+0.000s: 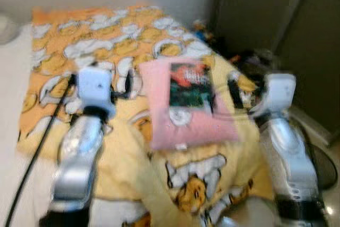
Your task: Clean up the room
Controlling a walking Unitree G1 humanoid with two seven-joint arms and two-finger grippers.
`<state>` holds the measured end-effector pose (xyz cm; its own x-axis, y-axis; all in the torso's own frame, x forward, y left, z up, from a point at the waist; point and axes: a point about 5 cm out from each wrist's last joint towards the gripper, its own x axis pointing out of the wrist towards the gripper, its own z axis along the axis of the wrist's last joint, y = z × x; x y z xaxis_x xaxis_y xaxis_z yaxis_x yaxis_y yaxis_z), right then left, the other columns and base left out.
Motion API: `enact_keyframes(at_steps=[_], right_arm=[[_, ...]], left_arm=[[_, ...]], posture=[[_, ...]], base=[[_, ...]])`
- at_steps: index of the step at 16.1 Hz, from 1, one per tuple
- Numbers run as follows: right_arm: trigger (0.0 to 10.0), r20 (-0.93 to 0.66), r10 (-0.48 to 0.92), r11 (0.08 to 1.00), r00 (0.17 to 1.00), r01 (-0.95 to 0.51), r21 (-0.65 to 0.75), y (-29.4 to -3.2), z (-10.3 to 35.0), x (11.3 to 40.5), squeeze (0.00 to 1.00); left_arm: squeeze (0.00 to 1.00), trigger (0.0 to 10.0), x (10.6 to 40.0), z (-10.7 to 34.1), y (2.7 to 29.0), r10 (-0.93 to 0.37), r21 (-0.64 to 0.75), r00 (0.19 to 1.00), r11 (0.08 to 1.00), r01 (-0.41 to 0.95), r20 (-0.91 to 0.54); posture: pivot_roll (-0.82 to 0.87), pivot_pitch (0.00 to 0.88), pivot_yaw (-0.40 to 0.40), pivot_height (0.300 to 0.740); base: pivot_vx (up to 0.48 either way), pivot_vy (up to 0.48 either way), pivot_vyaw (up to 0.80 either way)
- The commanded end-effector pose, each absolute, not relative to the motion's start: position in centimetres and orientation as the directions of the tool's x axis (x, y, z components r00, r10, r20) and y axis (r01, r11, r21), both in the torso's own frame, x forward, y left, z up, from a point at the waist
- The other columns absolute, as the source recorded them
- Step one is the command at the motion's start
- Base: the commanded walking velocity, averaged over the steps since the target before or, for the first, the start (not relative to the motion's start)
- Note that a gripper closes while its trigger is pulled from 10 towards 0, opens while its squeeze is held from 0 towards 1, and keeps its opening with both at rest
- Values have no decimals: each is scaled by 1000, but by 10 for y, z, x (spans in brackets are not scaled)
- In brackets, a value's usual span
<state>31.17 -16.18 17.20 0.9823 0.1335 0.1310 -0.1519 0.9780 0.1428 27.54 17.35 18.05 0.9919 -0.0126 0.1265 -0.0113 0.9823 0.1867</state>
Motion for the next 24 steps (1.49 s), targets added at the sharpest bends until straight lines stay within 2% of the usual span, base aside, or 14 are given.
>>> enact_keyframes(at_steps=[1, 3, 4, 6, 10, 14, 19, 20, 24], right_arm=[[10000, 87, 45, 956, 995, -68, 284, -183, 173, 325, 0], [10000, 78, 82, 939, 994, -103, 329, -181, 180, 343, 0], [10000, -5, 71, 928, 997, -64, 366, -182, 161, 362, 0], [10000, -51, 70, 932, 996, -47, 360, -177, 148, 369, 0], [10000, -109, -18, 912, 994, 61, 405, -174, 131, 376, 0], [10000, -203, -20, 862, 979, 119, 493, -164, 107, 377, 0], [10000, -189, 46, 869, 981, 54, 492, -144, 114, 384, 0], [0, -208, 62, 847, 976, 59, 528, -140, 112, 383, 0], [0, -244, 90, 797, 966, 77, 600, -137, 109, 384, 0]], left_arm=[[0, 10000, 279, 187, 168, -44, 187, 989, 982, 17, 144], [0, 10000, 283, 195, 171, -56, 208, 984, 978, 20, 168], [0, 10000, 295, 215, 178, -120, 258, 972, 964, 65, 202], [0, 10000, 300, 232, 186, -155, 300, 962, 950, 84, 223], [0, 10000, 294, 247, 199, -178, 356, 957, 930, 89, 228], [0, 10000, 293, 250, 207, -207, 391, 960, 913, 120, 191], [0, 10000, 296, 257, 217, -198, 413, 963, 904, 107, 185], [0, 10000, 295, 254, 215, -198, 405, 964, 908, 112, 179], [0, 10000, 296, 252, 215, -200, 400, 965, 909, 119, 168]], posture=[[-125, 0, 58, 740], [-91, 0, 70, 740], [-27, 0, 66, 740], [17, 0, 70, 740], [69, 30, 95, 740], [106, 70, 140, 740], [102, 91, 152, 740], [102, 97, 151, 740], [93, 107, 155, 740]], base=[[0, 0, 0], [0, 0, 0], [0, 0, 0], [0, 0, 0], [0, 0, 0], [0, 0, 0], [0, 0, 0], [0, 0, 0], [0, 0, 0]])
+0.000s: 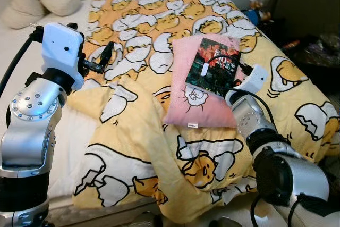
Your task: Clean up the room
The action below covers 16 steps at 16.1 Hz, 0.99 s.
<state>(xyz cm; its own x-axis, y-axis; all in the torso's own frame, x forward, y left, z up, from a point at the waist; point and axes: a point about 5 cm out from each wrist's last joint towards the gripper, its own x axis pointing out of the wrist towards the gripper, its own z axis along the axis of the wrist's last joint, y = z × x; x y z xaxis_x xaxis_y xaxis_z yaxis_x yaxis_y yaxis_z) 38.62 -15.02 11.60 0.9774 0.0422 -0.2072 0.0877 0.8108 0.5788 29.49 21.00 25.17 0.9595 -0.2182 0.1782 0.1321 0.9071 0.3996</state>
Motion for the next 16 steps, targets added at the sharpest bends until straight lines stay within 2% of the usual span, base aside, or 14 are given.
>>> enact_keyframes(at_steps=[1, 11, 16], right_arm=[[0, -242, 94, 796, 966, 73, 601, -137, 111, 385, 0], [0, -165, 150, 760, 975, -7, 650, -128, 141, 399, 0], [0, 97, 211, 797, 973, -228, 559, -115, 213, 417, 0]], left_arm=[[0, 10000, 297, 251, 217, -193, 392, 967, 913, 115, 164], [0, 10000, 302, 234, 208, -178, 310, 974, 942, 126, 144], [0, 10000, 310, 232, 203, -170, 278, 972, 953, 121, 160]], posture=[[89, 109, 155, 740], [45, 105, 117, 740], [16, 68, 99, 740]], base=[[0, 0, 0], [0, 0, 0], [0, 0, 0]])
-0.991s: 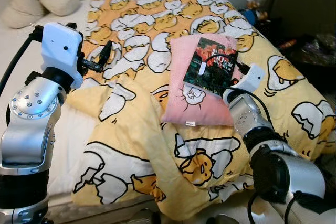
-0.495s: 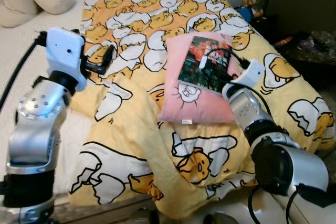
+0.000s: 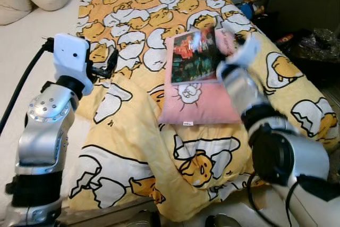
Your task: Clean up the room
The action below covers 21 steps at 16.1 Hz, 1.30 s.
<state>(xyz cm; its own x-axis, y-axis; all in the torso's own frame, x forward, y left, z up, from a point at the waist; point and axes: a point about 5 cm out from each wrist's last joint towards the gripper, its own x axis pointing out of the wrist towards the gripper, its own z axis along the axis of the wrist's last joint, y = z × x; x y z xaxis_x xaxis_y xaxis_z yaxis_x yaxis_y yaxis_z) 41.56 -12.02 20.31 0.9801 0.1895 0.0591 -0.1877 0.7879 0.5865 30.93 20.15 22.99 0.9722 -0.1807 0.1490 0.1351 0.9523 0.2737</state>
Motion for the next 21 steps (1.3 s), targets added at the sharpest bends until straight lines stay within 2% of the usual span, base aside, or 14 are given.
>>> enact_keyframes(at_steps=[1, 6, 7, 8, 9, 10, 12, 14, 16, 21], right_arm=[[0, 126, 215, 799, 968, -249, 547, -115, 222, 418, 0], [0, 183, 226, 828, 957, -288, 481, -118, 236, 419, 0], [0, 160, 210, 861, 965, -260, 438, -121, 232, 419, 0], [510, 138, 164, 884, 977, -207, 420, -127, 226, 418, 0], [10000, 102, 97, 909, 990, -130, 395, -138, 214, 417, 0], [10000, 107, 74, 960, 992, -100, 262, -143, 212, 415, 1000], [10000, 165, 8, 998, 986, -19, 62, -153, 213, 412, 1000], [10000, 225, -85, 992, 971, 103, -67, -171, 205, 400, 1000], [10000, 234, -112, 988, 966, 134, -80, -176, 195, 390, 1000], [10000, 171, -84, 989, 982, 103, -106, -164, 161, 363, 1000]], left_arm=[[0, 10000, 312, 232, 201, -172, 273, 971, 954, 122, 165], [0, 10000, 318, 230, 197, -161, 248, 970, 962, 113, 181], [0, 10000, 319, 229, 197, -157, 245, 970, 963, 110, 183], [0, 10000, 320, 228, 196, -154, 242, 971, 964, 107, 185], [0, 10000, 319, 226, 196, -144, 245, 973, 965, 97, 181], [0, 10000, 319, 223, 192, -169, 259, 970, 958, 121, 172], [0, 10000, 318, 206, 182, -237, 263, 967, 943, 204, 98], [0, 10000, 323, 190, 180, -222, 139, 973, 967, 212, 64], [0, 10000, 330, 188, 180, -218, 107, 973, 972, 210, 70], [0, 10000, 351, 196, 178, -213, 166, 972, 967, 195, 98]], posture=[[12, 63, 96, 740], [-8, 30, 75, 740], [-11, 24, 71, 740], [-11, 25, 71, 740], [-10, 26, 68, 740], [-4, 26, 60, 740], [-13, 20, 48, 740], [-50, 8, 48, 740], [-68, 0, 48, 740], [-116, 0, 49, 740]], base=[[0, 0, 0], [0, 0, 0], [0, 0, 0], [0, 0, 0], [0, 0, 0], [0, 0, 0], [0, 0, 0], [0, 0, 0], [0, 0, 0], [0, 0, -716]])
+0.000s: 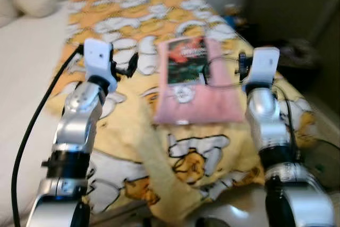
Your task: Clean up the room
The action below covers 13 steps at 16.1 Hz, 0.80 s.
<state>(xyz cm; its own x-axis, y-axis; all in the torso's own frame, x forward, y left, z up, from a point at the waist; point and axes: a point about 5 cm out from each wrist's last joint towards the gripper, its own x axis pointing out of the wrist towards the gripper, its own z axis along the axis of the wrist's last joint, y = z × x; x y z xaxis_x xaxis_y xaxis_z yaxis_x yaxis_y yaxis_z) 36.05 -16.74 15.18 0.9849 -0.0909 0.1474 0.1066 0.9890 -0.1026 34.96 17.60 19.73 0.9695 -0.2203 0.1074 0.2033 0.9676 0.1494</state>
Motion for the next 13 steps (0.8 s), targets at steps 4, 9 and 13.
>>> enact_keyframes(at_steps=[4, 9, 13], right_arm=[[10000, 155, -36, 992, 987, 55, -118, -147, 149, 340, 1000], [10000, 87, -11, 994, 996, 21, -106, -134, 132, 311, 1000], [10000, 51, -10, 994, 999, 15, -106, -131, 127, 303, 1000]], left_arm=[[0, 10000, 364, 188, 193, -138, 161, 988, 979, 126, 63], [0, 10000, 384, 180, 180, -161, 204, 987, 966, 161, -17], [0, 10000, 399, 161, 163, -136, 71, 978, 986, 148, -159]], posture=[[-144, 0, 67, 740], [-197, 0, 99, 740], [-206, 0, 106, 740]], base=[[0, 0, -697], [0, 358, -670], [0, 0, -669]])
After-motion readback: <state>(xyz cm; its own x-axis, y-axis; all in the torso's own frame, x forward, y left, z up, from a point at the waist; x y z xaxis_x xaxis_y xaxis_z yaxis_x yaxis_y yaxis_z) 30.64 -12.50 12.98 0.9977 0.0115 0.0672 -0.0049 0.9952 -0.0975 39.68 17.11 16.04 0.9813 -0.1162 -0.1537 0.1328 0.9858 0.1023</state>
